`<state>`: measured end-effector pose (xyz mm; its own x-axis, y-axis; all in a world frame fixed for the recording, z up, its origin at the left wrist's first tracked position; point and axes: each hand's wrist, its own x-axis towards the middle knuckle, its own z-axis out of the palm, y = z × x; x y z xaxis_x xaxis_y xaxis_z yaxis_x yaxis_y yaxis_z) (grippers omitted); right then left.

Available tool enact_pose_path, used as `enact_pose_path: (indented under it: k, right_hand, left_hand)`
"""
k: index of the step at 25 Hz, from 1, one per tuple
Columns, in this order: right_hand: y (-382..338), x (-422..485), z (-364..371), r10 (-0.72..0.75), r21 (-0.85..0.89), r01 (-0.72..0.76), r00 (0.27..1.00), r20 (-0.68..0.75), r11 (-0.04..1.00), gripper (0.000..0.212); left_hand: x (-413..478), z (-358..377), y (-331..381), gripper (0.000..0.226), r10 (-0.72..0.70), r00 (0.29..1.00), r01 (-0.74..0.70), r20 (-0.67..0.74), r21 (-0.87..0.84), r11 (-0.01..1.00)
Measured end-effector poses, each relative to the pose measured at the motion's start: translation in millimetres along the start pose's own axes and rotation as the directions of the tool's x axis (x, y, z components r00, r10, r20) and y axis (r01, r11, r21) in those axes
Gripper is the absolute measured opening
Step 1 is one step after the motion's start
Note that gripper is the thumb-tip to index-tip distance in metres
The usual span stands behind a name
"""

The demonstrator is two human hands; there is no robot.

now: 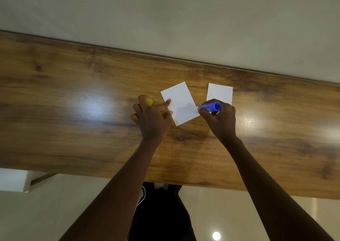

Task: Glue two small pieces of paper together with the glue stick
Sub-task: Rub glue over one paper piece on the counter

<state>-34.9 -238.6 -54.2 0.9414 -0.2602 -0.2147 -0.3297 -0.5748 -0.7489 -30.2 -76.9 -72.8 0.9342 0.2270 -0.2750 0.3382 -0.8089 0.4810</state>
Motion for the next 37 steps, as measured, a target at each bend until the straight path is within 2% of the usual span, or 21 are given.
enact_pose_path:
  k: [5, 14, 18, 22, 25, 28, 33, 37]
  right_hand:
    - [1.9, -5.9, -2.3, 0.013, 0.019, -0.013, 1.0, 0.003, 1.0, 0.014]
    - [0.8, -8.4, -0.7, -0.008, 0.026, 0.008, 1.0, 0.001, 1.0, 0.017]
    - [-6.8, -8.0, 1.2, 0.035, 0.202, -0.016, 0.995, -0.089, 0.979, 0.011]
    - [-14.1, -7.3, 4.0, 0.087, 0.375, -0.035, 0.989, -0.122, 0.926, 0.011]
    - [-16.7, -6.5, 4.5, 0.134, 0.443, -0.066, 0.983, -0.126, 0.894, 0.015]
    - [-17.2, -6.4, 3.2, 0.148, 0.465, -0.068, 0.979, -0.139, 0.883, 0.026]
    - [-16.2, -7.0, 3.8, 0.145, 0.453, -0.071, 0.981, -0.13, 0.889, 0.023]
    - [-18.2, -7.8, 4.3, 0.154, 0.468, -0.075, 0.979, -0.132, 0.88, 0.016]
  left_hand:
    - [-0.4, -2.7, 0.4, 0.033, 0.026, 1.0, -0.026, 0.0, 0.041, 0.999]
    - [-3.4, -10.3, 2.6, 0.036, 0.215, 0.977, -0.212, 0.015, 0.243, 0.947]
    - [-7.1, -16.5, 4.4, 0.033, 0.344, 0.938, -0.298, -0.045, 0.403, 0.865]
    - [-3.2, -12.4, 3.1, 0.034, 0.308, 0.95, -0.306, 0.043, 0.302, 0.903]
    - [-0.6, -9.8, 2.7, 0.049, 0.351, 0.925, -0.38, 0.146, 0.313, 0.87]
    - [3.1, -9.6, 4.1, 0.045, 0.394, 0.903, -0.429, 0.169, 0.37, 0.824]
    - [0.9, -12.4, 12.3, 0.029, 0.385, 0.919, -0.383, 0.086, 0.425, 0.82]
    - [0.9, -14.8, 5.5, 0.026, 0.335, 0.942, -0.322, -0.006, 0.268, 0.908]
